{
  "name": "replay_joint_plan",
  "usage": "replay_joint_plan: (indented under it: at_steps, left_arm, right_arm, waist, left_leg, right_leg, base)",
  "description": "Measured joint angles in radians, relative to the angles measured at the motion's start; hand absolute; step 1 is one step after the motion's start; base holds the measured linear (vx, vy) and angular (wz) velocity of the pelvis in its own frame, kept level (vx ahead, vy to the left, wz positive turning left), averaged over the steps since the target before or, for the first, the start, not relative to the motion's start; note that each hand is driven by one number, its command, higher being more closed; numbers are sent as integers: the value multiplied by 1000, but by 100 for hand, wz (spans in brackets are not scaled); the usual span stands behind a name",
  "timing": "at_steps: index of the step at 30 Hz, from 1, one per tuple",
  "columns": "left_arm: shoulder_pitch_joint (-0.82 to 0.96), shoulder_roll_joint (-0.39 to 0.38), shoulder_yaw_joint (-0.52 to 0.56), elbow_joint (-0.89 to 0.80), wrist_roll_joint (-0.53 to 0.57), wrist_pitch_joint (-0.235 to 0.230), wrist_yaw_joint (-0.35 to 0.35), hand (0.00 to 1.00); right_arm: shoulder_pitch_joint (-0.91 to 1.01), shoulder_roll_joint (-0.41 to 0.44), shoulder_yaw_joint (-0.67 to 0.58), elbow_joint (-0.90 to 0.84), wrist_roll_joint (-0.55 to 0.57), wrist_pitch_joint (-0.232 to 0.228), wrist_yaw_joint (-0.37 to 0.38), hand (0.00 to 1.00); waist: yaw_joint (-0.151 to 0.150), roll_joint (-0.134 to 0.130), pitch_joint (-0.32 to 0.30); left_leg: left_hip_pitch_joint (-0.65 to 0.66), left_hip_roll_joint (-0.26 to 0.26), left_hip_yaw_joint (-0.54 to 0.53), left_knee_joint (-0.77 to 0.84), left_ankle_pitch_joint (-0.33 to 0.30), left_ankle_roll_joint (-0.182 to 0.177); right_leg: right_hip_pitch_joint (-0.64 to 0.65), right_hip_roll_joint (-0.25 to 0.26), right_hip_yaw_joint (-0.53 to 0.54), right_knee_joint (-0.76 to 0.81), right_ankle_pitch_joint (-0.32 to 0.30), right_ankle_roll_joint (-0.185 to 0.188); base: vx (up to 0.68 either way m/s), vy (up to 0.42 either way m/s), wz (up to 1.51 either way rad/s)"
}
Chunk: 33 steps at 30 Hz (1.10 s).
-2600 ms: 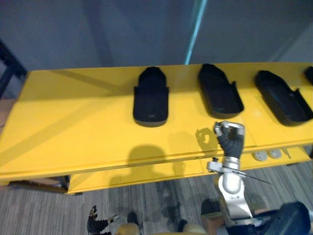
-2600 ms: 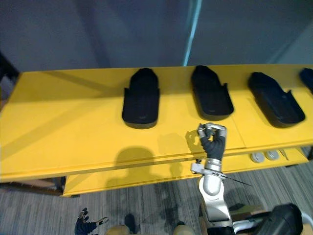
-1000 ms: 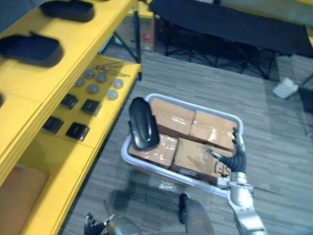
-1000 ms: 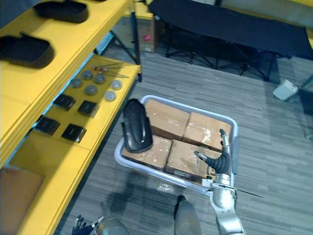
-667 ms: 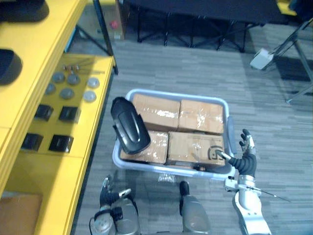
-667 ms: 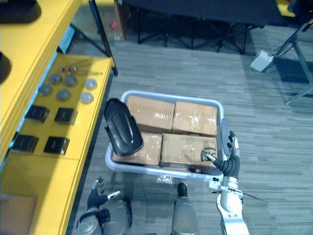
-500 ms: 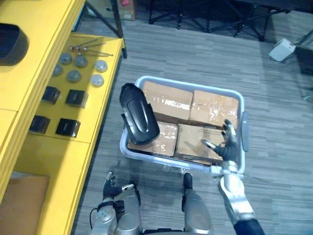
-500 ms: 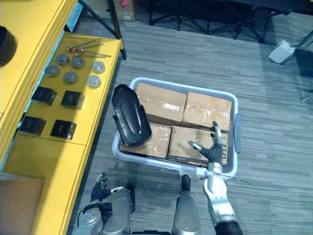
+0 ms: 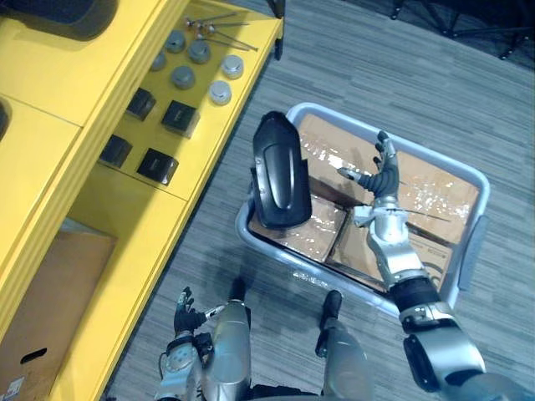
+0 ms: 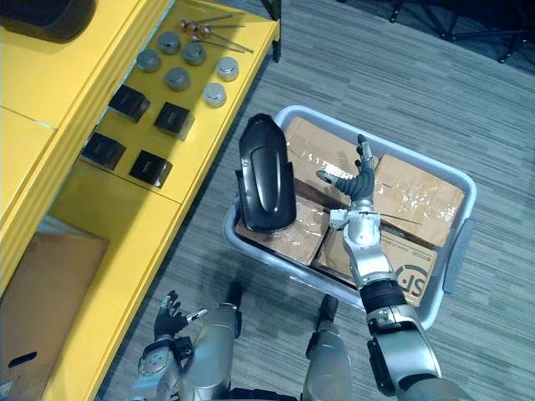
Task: Walk over and take plastic housings, then place them on the shelf
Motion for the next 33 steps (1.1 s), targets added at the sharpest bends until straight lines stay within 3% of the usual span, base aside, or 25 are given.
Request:
replay_joint_plan:
  at_steps: [6,13,16,18,21,22,27,33]
  left_arm:
    - [-1,0,0,8,-5,-30,-14,0]
    - [-1,2,-19,20,-39,-33,-27,0]
    - [-1,4,-20,21,-43,-28,-27,0]
    - [-1,7,-20,25,-44,-25,-27,0]
    - [-1,14,-23,42,-44,-25,-25,0]
    - [0,31,-44,58,-44,-24,-24,0]
    - [0,43,-76,112,-76,-21,-23,0]
    - [7,48,-123,155,-93,-22,-24,0]
  right_arm:
    - [-81,-24,2,123,0,35,46,0]
    - [-126,-61,34,192,-32,78,106,0]
    - [-139,-62,50,207,-43,121,119,0]
    - [-156,-65,50,231,-85,175,129,0]
    - [-165,-77,85,236,-141,203,137,0]
    - [-186,-81,110,255,-168,223,151,100]
    - [-234,-111,154,296,-250,273,152,100]
    - [-304,-137,189,400,-377,389,204,100]
  waist:
    - [19,19,10]
    - [26,35,18]
    - [33,36,19]
    - [33,37,19]
    - [32,38,18]
    - [33,39,18]
    - [48,43,18]
    - [63,64,9]
  left_leg:
    - [-10,-23,-27,-12,24,4]
    - [-10,-36,-50,-48,57,3]
    - [-8,-36,-52,-64,68,1]
    - [-8,-36,-52,-70,74,0]
    - [-7,-34,-52,-73,77,-2]
    - [-6,-33,-52,-76,81,-3]
    - [-7,-36,-55,-104,104,-5]
    - [-9,-39,-71,-124,116,-10]
  right_leg:
    - [-18,-33,-31,62,-31,5]
    - [-20,-49,-58,70,-33,4]
    - [-26,-50,-60,78,-35,3]
    - [-32,-51,-59,83,-36,2]
    - [-34,-50,-59,85,-37,1]
    - [-36,-51,-60,89,-38,0]
    - [-55,-62,-65,103,-44,-2]
    - [-55,-66,-88,103,-46,-4]
  base:
    - [-35,1,20]
    - [-19,0,12]
    - [-2,-7,4]
    - [0,0,0]
    - [0,0,0]
    - [0,0,0]
    - [-9,-3,3]
    - [-14,-8,8]
